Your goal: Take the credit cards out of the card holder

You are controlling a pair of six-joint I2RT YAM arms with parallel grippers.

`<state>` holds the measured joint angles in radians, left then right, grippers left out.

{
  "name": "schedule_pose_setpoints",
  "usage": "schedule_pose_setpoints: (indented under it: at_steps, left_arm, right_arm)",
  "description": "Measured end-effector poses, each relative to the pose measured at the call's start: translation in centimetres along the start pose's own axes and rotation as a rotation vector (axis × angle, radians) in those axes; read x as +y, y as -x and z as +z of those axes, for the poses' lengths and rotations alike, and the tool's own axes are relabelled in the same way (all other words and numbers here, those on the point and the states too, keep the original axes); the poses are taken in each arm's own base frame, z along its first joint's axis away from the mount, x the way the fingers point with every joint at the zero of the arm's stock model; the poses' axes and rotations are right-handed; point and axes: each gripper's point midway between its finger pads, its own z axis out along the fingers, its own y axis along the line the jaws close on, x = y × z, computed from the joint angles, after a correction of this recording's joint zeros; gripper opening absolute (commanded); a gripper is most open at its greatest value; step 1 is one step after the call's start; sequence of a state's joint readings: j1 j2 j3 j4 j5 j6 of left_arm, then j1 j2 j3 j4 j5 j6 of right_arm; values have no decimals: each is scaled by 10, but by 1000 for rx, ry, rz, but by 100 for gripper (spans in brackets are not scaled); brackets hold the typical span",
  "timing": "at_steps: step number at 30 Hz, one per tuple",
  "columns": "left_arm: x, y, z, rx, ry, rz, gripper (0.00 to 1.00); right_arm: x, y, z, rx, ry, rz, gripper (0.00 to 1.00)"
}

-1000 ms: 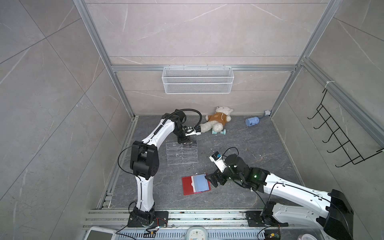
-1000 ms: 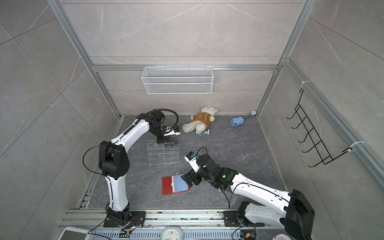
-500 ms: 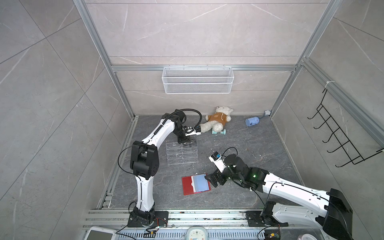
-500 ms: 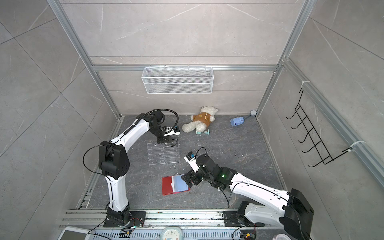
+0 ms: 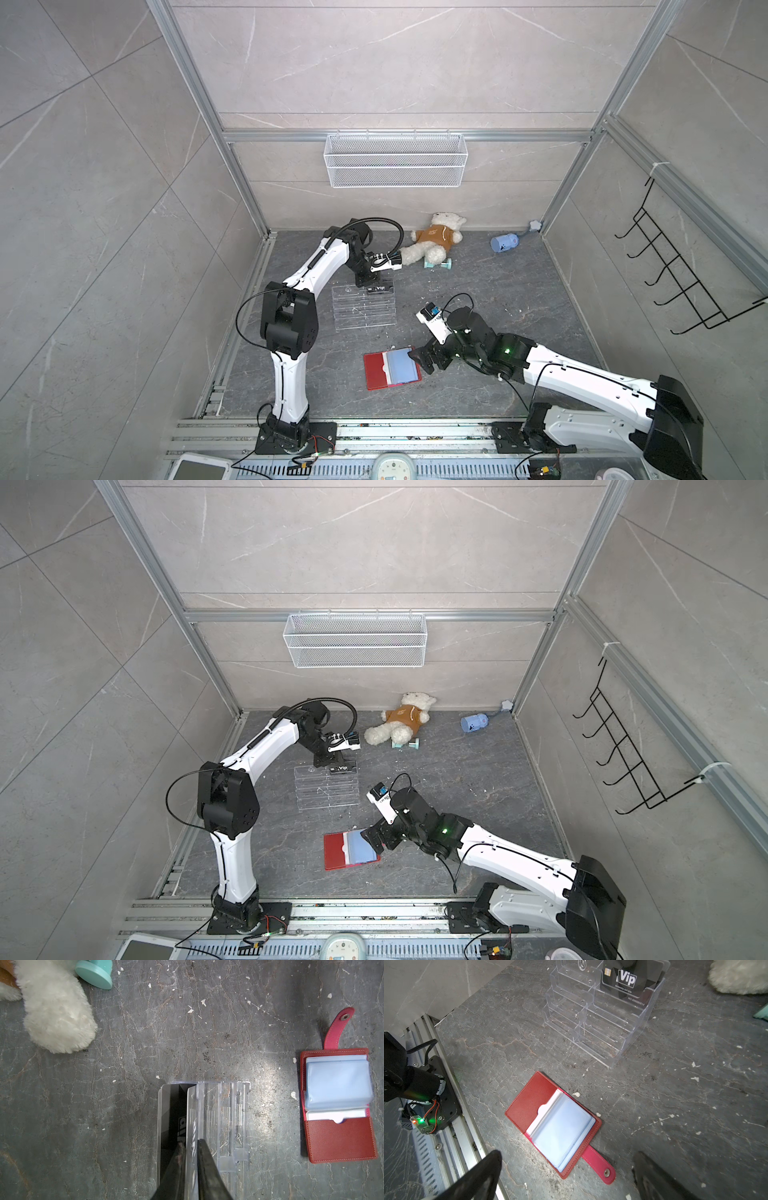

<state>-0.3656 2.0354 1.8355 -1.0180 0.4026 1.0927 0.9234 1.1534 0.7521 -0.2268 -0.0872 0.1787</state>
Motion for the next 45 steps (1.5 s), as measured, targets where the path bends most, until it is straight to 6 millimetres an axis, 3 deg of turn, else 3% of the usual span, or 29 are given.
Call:
schedule_pose_setpoints:
  at_steps: [13,25,34,40,45]
  left_arm:
    - [8,-1,0,10,35,-18,26]
    - [22,3,-7,19,136,8,29]
    - [27,19,-34,-53,271,21,32]
    - [33,38,-69,-134,408,19,36]
    - [32,54,-104,-202,533,20,53]
  right_arm:
    - [1,-1,1,4,6,0,100]
    - [2,-1,1,5,11,0,100]
    - [2,-1,1,5,14,1,100]
    - [3,4,-5,-16,13,2,100]
    - [3,13,-16,-63,9,6,100]
